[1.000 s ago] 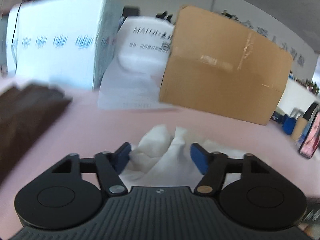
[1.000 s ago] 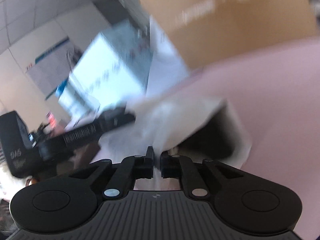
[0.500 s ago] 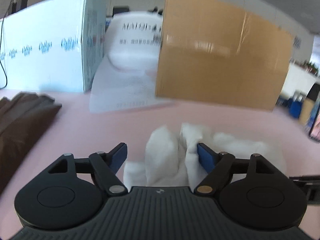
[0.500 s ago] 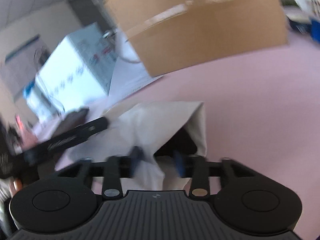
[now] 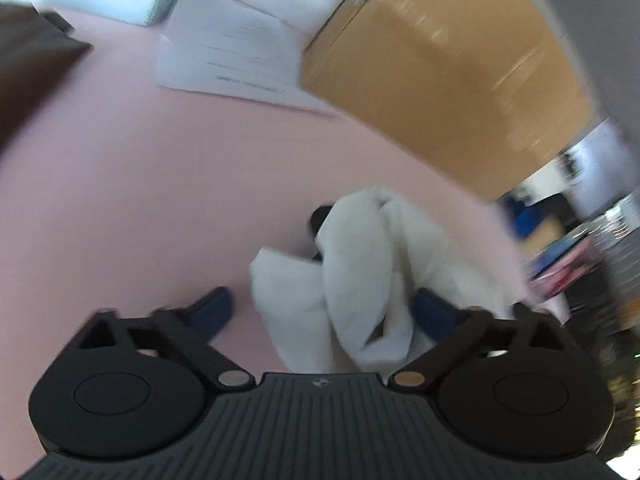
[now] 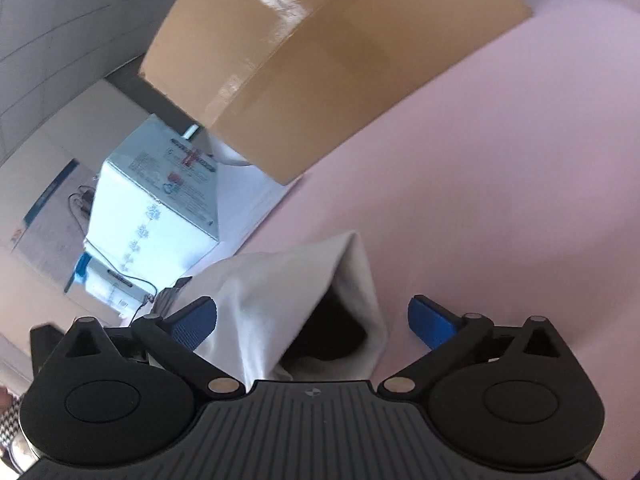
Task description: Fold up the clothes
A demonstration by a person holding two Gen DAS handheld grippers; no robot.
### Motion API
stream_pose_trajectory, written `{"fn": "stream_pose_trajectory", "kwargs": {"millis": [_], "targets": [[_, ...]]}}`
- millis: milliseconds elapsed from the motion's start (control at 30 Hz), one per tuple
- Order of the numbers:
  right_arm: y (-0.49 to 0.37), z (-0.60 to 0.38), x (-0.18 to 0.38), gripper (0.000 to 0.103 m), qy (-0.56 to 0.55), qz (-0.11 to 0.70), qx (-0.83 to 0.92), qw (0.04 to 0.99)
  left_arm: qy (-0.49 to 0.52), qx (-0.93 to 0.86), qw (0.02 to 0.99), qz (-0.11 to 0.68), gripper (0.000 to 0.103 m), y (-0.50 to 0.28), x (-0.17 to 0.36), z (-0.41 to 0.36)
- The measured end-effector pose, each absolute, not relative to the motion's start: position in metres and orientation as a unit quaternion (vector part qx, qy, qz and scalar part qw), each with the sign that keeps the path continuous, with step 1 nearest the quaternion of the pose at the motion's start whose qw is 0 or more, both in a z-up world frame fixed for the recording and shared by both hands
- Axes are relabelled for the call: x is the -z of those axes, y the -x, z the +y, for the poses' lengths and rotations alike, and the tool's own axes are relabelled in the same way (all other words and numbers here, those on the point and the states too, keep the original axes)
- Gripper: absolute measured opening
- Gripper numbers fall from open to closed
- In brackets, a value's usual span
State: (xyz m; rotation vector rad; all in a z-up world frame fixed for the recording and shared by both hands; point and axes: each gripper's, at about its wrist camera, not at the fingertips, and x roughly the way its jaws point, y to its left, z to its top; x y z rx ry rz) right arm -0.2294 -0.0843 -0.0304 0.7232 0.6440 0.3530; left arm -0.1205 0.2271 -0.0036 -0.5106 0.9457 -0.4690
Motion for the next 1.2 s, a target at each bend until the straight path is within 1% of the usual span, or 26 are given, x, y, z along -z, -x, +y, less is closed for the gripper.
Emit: {"fn": "stream_pose_trajectory", "kwargs": {"millis": [133, 233, 333, 500, 533, 600, 633, 667, 700, 733, 767, 800, 833, 933, 1000, 1133, 1200], "targets": [[0.224, -0.077, 0.031, 0.103, -0.325, 0.302, -0.184, 0.877, 0.216, 0.227, 0.842, 0.440, 0.103, 0.118, 0.005, 0.215], [0.221, -0.070, 0.031, 0.103, -0.304, 0.296, -0.192, 0.885, 0.193, 0.186, 0.868, 0.418, 0.103, 0.123, 0.004, 0.193], [0.226, -0.060, 0.032, 0.103, -0.260, 0.277, -0.193, 0.905, 0.148, 0.147, 0.899, 0.384, 0.103, 0.134, 0.006, 0.168], [0.224, -0.061, 0.032, 0.103, -0.261, 0.280, -0.196, 0.903, 0.143, 0.128, 0.912, 0.363, 0.103, 0.142, 0.009, 0.166], [0.225, -0.062, 0.032, 0.102, -0.262, 0.281, -0.199, 0.901, 0.146, 0.131, 0.911, 0.364, 0.103, 0.142, 0.009, 0.167], [0.225, -0.064, 0.033, 0.089, -0.265, 0.286, -0.204, 0.898, 0.162, 0.140, 0.905, 0.367, 0.102, 0.139, 0.009, 0.174], [0.226, -0.064, 0.033, 0.072, -0.268, 0.290, -0.205, 0.896, 0.168, 0.142, 0.904, 0.366, 0.098, 0.138, 0.009, 0.177], [0.226, -0.065, 0.034, 0.066, -0.275, 0.294, -0.204, 0.893, 0.174, 0.144, 0.903, 0.366, 0.095, 0.136, 0.009, 0.179], [0.226, -0.065, 0.035, 0.062, -0.279, 0.295, -0.204, 0.891, 0.174, 0.145, 0.903, 0.365, 0.083, 0.135, 0.009, 0.177], [0.226, -0.066, 0.036, 0.049, -0.285, 0.298, -0.209, 0.887, 0.172, 0.147, 0.905, 0.360, 0.062, 0.136, 0.010, 0.174], [0.227, -0.066, 0.037, 0.040, -0.292, 0.300, -0.214, 0.883, 0.175, 0.153, 0.903, 0.360, 0.052, 0.138, 0.010, 0.173], [0.229, -0.066, 0.037, 0.038, -0.294, 0.298, -0.215, 0.882, 0.179, 0.160, 0.901, 0.361, 0.044, 0.141, 0.011, 0.172], [0.231, -0.066, 0.037, 0.035, -0.295, 0.296, -0.215, 0.883, 0.183, 0.167, 0.899, 0.361, 0.040, 0.143, 0.012, 0.171], [0.240, -0.051, 0.030, 0.030, -0.249, 0.271, -0.210, 0.906, 0.168, 0.164, 0.907, 0.351, 0.032, 0.149, 0.010, 0.168], [0.247, -0.043, 0.025, 0.029, -0.220, 0.257, -0.204, 0.919, 0.152, 0.155, 0.915, 0.339, 0.029, 0.155, 0.007, 0.163], [0.264, -0.031, 0.014, 0.028, -0.182, 0.219, -0.185, 0.940, 0.065, 0.125, 0.952, 0.273, 0.027, 0.183, -0.005, 0.137], [0.275, -0.030, 0.007, 0.028, -0.167, 0.193, -0.176, 0.951, 0.039, 0.120, 0.961, 0.248, 0.027, 0.192, -0.011, 0.128]]}}
